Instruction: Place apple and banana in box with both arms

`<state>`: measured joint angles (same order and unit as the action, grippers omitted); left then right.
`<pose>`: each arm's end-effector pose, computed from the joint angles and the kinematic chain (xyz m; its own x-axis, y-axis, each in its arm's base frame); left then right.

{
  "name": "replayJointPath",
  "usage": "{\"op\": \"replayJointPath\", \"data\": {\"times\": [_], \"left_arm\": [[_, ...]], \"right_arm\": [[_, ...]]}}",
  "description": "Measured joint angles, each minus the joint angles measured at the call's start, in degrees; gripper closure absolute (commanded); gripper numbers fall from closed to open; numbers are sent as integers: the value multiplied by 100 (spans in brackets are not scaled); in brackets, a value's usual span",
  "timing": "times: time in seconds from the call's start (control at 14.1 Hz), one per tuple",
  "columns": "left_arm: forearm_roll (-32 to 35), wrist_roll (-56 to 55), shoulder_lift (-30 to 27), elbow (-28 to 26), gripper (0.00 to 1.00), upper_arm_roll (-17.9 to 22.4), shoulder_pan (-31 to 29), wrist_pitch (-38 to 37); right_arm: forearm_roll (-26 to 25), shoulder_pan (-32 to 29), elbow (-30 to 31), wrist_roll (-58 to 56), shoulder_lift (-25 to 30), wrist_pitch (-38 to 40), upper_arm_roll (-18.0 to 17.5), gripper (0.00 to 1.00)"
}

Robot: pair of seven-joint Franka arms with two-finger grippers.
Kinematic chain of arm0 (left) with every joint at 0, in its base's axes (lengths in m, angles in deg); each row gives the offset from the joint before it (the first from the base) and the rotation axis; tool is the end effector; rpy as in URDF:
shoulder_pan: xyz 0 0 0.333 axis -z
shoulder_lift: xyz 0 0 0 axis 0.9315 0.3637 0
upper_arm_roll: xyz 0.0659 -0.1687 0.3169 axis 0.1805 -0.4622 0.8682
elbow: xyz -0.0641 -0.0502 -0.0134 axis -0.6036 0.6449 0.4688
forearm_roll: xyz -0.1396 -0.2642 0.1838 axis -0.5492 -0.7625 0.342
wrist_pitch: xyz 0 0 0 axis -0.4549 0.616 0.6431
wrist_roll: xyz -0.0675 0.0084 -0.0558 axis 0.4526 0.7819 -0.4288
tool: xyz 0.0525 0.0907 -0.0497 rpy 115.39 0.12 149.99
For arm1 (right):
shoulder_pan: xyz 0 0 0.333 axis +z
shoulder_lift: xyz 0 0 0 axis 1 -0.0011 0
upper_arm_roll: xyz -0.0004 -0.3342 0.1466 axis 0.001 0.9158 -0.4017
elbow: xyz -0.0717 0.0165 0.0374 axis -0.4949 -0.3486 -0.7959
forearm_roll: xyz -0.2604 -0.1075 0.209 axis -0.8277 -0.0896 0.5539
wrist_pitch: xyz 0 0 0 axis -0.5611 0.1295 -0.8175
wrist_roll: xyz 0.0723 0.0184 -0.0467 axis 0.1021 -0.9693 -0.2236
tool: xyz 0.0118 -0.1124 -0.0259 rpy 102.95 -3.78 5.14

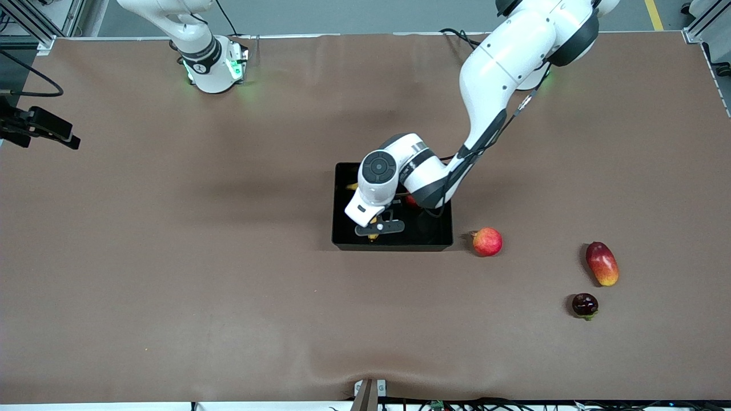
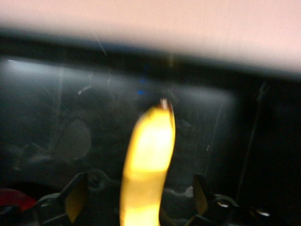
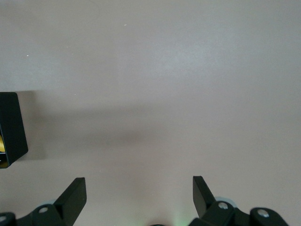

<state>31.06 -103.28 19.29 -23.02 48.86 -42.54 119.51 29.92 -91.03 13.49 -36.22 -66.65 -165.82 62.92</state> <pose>0.5520 -0.4870 0.2711 0.9917 0.1281 -0.0090 0.1284 -0.9904 0.0506 0.4996 -0.0275 0.6826 0.9959 -0.0706 -0.0569 -0.0726 -0.9968 -0.0332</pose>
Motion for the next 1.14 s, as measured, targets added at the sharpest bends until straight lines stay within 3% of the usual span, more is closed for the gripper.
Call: {"op": "replayJointPath", "data": {"times": [0.5,0.78,1.14], "left_arm": [[15,802,-1891,111,0,-2,-1611,-1538],[15,1263,-2288,75,0,-8,-2407,-2175],[-206,2034,-2576,69,0,-16,-3035,-2361]], "right_arm": [[0,4,1,0,0,-4,-6,0],[0,10,3,0,-7,-4,-12,0],[0,10,3,0,-10,-4,-14,0]]}}
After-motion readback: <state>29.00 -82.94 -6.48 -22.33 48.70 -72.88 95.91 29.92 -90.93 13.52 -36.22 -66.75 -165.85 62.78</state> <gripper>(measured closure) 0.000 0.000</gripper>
